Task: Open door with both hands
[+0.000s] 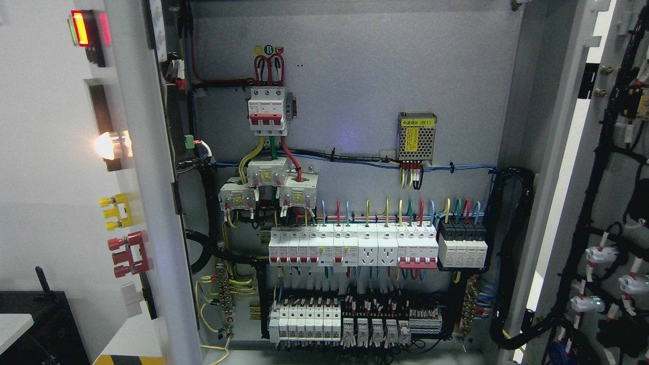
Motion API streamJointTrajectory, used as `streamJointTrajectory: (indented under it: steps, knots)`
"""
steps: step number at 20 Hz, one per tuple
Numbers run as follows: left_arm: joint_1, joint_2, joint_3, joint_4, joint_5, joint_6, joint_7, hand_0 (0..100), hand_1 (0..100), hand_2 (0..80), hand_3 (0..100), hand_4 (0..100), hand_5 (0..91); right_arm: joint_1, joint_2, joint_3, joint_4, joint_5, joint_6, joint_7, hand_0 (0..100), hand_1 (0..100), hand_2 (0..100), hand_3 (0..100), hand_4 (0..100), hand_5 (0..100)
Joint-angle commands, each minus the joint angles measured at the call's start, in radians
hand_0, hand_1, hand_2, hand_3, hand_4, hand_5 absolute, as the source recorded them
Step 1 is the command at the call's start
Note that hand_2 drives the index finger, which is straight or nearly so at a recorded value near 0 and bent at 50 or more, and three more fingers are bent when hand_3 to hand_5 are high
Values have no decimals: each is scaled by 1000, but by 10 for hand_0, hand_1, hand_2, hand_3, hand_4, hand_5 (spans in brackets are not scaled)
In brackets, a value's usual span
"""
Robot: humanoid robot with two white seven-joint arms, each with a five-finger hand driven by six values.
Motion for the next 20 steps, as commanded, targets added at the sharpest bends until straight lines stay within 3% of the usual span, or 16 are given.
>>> streamJointTrajectory:
  steps: [1,11,20]
  knots:
    - [-32,0,0,0,1,0,-1,0,0,0,0,0,0,-14,-12,45,-2,5,1,-9,383,0,0,0,0,0]
    - [-32,0,1,2,-1,0,-3,0,0,0,0,0,0,-34,-8,79,4,7,1,-15,383,0,0,0,0,0]
    - [-32,0,0,0,1,0,-3,0,0,0,0,0,0,-54,0,125,4,5,1,-51,383,0,0,0,0,0]
